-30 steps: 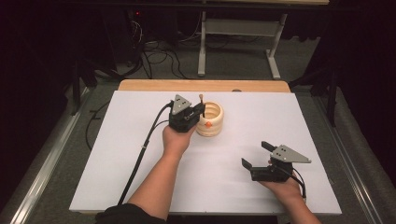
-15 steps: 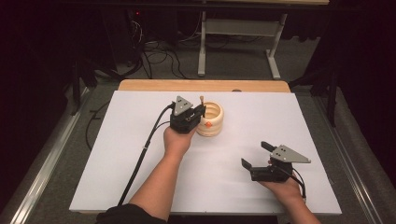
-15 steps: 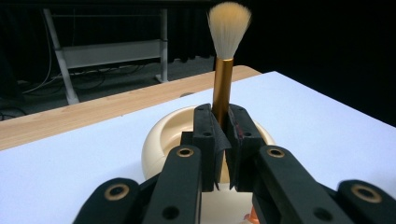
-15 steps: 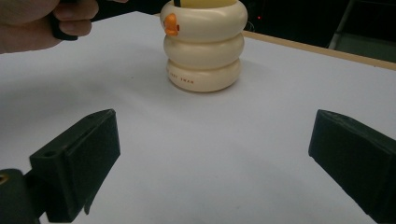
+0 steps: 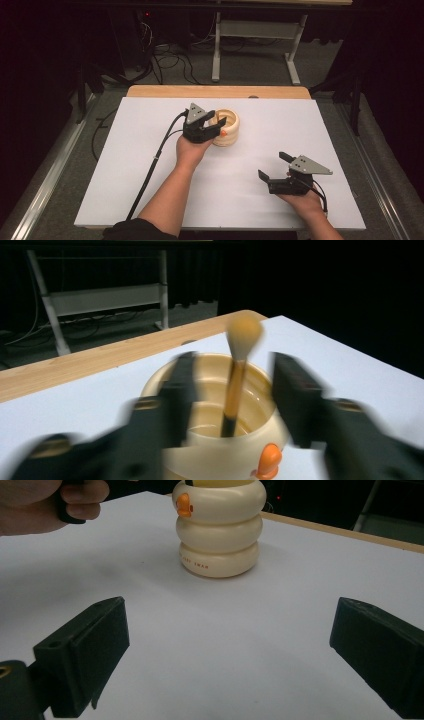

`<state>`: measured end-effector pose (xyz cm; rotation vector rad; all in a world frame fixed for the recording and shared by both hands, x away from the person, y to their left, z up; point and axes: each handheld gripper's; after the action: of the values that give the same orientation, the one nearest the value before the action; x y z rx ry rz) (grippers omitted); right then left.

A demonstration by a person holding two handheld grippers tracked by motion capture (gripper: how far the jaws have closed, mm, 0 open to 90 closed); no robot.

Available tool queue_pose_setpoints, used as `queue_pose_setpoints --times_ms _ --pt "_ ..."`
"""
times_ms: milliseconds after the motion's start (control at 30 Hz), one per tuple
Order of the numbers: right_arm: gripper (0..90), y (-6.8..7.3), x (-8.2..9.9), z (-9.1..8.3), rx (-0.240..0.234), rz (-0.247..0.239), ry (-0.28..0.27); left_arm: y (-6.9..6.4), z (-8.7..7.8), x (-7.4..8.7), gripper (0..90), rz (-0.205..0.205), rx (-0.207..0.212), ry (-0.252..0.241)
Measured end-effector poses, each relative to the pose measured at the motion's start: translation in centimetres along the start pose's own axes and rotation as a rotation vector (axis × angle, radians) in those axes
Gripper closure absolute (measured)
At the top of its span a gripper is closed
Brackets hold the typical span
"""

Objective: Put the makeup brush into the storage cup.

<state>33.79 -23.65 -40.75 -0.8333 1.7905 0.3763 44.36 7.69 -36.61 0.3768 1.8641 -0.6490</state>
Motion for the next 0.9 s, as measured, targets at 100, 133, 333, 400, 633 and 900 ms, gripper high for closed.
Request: queue_pose_setpoints --times_ms 100,133,333,400,633,900 --pt "4.1 -0.01 0.00 0.02 0.000 -0.003 0.000 0.27 0.24 -0.05 10.3 -0.041 -0.030 0.028" --pt "4.1 -0.01 0.01 0.02 0.000 -0.002 0.001 0.33 0.30 -0.01 6.9 -0.044 -0.044 0.038" --pt "4.1 -0.01 0.00 0.03 0.001 -0.004 0.000 0.36 0.27 0.04 0.0 -0.040 -0.044 0.045" --pt "4.1 0.00 0.00 0.03 0.001 -0.003 -0.001 0.31 0.22 -0.02 0.0 -0.039 -0.043 0.039" --pt "4.1 -0.01 0.00 0.05 0.000 -0.007 -0.003 0.39 0.13 -0.01 0.0 -0.039 -0.036 0.047" --pt "4.1 0.02 0.00 0.05 0.002 -0.005 -0.001 0.28 -0.02 -0.06 0.0 -0.040 -0.022 0.048"
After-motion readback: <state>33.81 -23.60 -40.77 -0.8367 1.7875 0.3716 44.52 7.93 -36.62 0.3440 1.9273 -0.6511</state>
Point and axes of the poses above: each handheld gripper's, and its own axes: z roughly forward along the jaws, x roughly out of its underside, y roughly to its left, and after that the axes turned 8 degrees about -z, right-handed
